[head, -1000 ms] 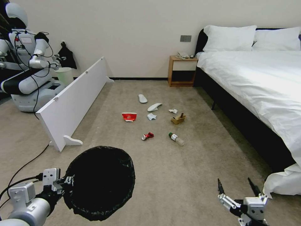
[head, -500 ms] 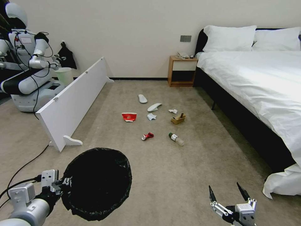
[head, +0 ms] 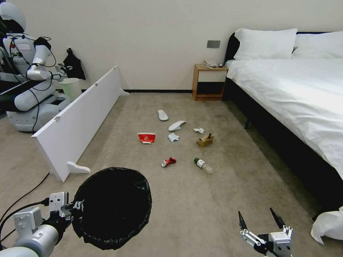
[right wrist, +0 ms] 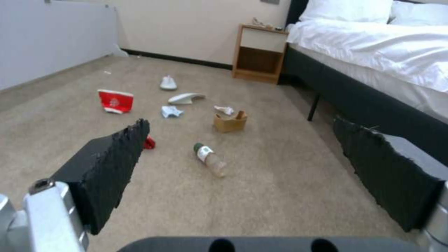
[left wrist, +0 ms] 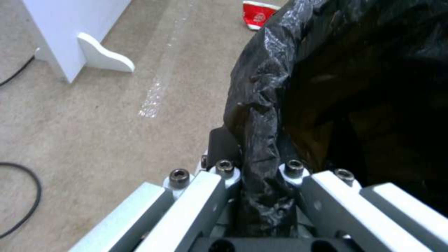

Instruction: Pick up the trash bin, then pick up the garbage from the floor and place it into the trash bin.

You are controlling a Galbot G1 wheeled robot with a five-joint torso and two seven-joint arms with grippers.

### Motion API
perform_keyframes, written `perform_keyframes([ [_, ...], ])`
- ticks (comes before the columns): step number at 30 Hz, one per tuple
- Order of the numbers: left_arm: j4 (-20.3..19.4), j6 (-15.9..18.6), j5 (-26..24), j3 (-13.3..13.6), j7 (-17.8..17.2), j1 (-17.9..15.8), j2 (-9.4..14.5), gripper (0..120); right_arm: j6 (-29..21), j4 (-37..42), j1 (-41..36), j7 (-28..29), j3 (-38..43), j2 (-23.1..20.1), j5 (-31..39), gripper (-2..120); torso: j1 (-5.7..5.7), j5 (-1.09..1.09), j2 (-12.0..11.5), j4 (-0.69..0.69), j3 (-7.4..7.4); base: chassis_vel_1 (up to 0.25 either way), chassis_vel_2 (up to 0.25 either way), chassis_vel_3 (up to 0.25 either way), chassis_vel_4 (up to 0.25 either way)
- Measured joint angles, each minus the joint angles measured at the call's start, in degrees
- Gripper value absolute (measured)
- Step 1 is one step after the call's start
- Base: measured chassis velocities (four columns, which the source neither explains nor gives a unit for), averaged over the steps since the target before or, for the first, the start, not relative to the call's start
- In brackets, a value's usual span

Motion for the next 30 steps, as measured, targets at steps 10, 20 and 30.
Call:
perform_keyframes([
  [10,-0.3,0.0,0.0,0.1,0.2,0.3,-0.2,3,0.0,0.2,-0.1,-0.4,0.2,0.1,0.1,100,0.00,0.00,0.0,0.00,0.00,-0.127,0.125,0.125,-0.135],
  [20,-0.6,0.0,0.2,0.6,0.2,0.3,-0.4,3,0.0,0.5,-0.3,-0.7,0.2,0.0,0.1,100,0.00,0.02,0.0,0.00,0.00,-0.151,0.150,0.148,-0.155],
  [30,-0.7,0.0,0.4,0.9,0.2,0.3,-0.5,3,0.0,0.6,-0.3,-0.8,0.2,0.0,0.3,100,0.00,0.00,0.0,-0.02,0.00,-0.142,0.124,0.140,-0.140],
])
